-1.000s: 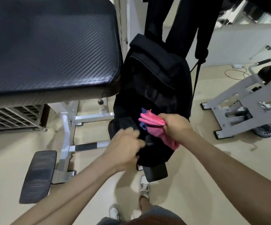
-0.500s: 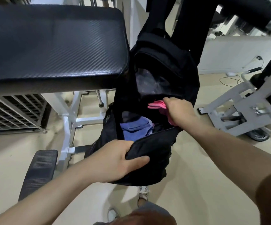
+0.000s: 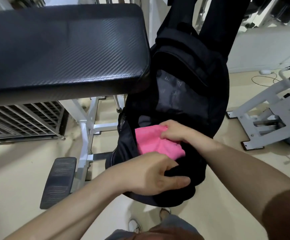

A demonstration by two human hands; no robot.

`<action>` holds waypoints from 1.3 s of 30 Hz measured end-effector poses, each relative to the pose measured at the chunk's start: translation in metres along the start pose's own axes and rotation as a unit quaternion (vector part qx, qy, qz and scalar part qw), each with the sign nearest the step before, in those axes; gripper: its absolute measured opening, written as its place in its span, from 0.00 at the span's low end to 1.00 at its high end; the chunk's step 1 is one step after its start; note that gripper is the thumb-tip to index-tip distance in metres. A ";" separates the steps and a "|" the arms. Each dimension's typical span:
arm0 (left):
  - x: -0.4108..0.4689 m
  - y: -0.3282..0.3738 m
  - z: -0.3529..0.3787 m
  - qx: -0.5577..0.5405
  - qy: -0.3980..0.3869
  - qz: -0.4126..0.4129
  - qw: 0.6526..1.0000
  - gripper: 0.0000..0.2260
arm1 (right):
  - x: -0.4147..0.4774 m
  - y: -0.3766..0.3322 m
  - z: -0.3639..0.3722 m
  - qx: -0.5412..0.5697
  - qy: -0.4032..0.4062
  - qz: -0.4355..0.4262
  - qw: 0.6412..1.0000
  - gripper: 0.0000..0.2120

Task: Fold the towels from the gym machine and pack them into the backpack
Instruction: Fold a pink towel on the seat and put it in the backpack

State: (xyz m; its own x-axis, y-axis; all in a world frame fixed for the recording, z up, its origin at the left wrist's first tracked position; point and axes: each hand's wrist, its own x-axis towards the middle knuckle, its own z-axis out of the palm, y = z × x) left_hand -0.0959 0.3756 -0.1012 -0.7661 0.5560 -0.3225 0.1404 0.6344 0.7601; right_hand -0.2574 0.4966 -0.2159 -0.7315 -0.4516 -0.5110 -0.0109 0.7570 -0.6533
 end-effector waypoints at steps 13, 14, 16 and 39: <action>0.004 -0.004 -0.006 0.009 0.001 -0.049 0.999 0.21 | 0.015 0.018 0.068 -0.145 -0.152 0.002 0.978 0.27; 0.004 -0.004 -0.006 0.014 0.000 -0.050 0.999 0.22 | 0.021 0.024 0.075 -0.147 -0.135 -0.012 0.980 0.30; 0.006 -0.006 -0.005 0.011 -0.003 -0.057 0.998 0.22 | 0.029 0.030 0.083 -0.146 -0.118 -0.030 0.982 0.33; -0.005 0.024 -0.009 -0.151 -0.065 -0.079 0.983 0.23 | 0.056 0.001 0.087 -0.252 0.031 0.019 0.967 0.31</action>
State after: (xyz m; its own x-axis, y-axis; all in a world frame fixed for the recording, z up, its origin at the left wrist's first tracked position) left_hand -0.0945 0.3833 -0.0761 -0.6740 0.5400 -0.5041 -0.1814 0.5406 0.8215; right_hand -0.2385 0.4310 -0.2939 -0.7773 -0.4021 -0.4839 -0.3037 0.9134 -0.2712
